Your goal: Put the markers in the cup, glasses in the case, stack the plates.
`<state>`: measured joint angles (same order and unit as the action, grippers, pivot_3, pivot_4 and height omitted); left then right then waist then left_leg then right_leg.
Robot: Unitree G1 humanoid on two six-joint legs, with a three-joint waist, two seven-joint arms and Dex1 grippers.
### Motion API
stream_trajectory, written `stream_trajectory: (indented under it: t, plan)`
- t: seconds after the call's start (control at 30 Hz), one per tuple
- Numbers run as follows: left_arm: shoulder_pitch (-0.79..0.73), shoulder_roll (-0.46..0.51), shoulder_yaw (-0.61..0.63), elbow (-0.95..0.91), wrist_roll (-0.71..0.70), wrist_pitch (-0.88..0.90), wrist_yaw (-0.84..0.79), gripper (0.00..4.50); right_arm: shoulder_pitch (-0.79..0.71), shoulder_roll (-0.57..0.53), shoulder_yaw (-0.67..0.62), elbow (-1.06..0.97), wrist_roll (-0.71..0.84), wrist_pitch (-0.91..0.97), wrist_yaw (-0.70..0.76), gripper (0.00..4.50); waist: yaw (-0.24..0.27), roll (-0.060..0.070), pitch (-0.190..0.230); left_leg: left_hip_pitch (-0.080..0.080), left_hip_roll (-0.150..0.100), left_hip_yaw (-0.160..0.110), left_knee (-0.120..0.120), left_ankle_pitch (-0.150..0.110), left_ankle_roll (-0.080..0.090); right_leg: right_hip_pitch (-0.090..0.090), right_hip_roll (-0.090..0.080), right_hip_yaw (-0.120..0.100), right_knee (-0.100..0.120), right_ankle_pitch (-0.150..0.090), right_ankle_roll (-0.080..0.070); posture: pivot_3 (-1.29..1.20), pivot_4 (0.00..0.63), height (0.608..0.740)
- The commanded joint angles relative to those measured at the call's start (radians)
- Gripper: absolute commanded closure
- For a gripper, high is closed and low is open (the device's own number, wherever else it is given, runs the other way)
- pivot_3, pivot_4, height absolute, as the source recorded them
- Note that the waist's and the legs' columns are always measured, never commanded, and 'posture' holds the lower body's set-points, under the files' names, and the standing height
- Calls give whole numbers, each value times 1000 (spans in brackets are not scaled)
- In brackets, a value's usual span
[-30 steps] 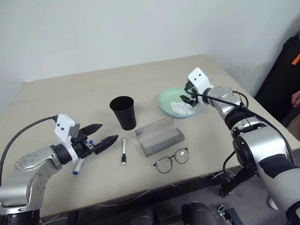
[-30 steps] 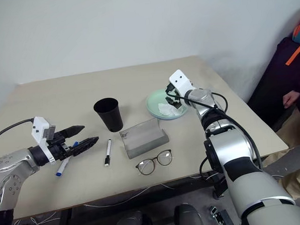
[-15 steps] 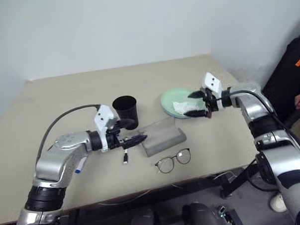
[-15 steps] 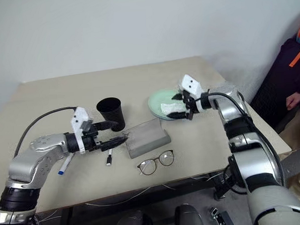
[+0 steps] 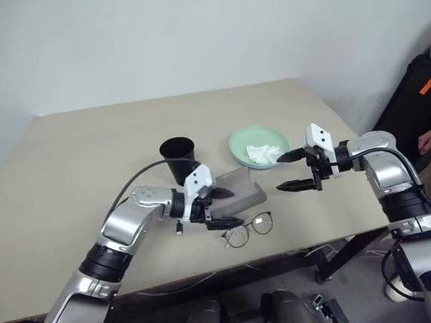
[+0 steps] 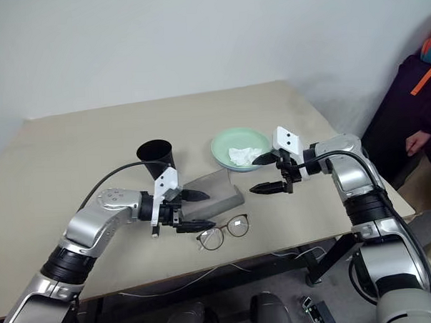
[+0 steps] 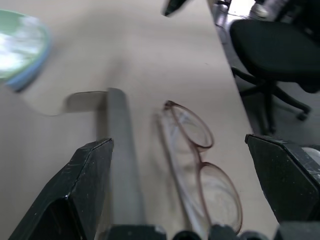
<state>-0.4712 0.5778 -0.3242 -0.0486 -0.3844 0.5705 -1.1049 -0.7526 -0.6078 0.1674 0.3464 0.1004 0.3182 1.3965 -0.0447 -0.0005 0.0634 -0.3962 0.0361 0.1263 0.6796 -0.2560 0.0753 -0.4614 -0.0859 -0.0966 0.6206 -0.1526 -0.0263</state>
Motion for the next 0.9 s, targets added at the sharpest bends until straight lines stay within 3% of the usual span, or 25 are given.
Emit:
stream_trajectory:
  t: [0.03, 0.63, 0.9]
  plan:
    - [-49, -20, -14, 22, 25, -27, -31, 0, 2, -14, -26, -47, 31, 2, -21, 69, 0, -1, 0, 0, 0, 0, 0, 0, 0, 0, 0, 0, 0, 0, 0, 0, 0, 738]
    - [-67, -116, -86, 168, 114, -61, -91, 0, 36, -28, -17, -93, 48, 29, -69, 69, 0, -1, 1, 0, 0, -1, 1, 0, 1, 0, 0, 0, 0, 0, 0, 0, 0, 738]
    - [-61, -127, -96, 172, 133, -58, -102, 2620, 40, -26, -14, -92, 48, 27, -79, 0, 0, -1, 1, -1, 0, -1, 2, -1, 1, 0, 0, 0, 0, 0, 0, 0, 0, 738]
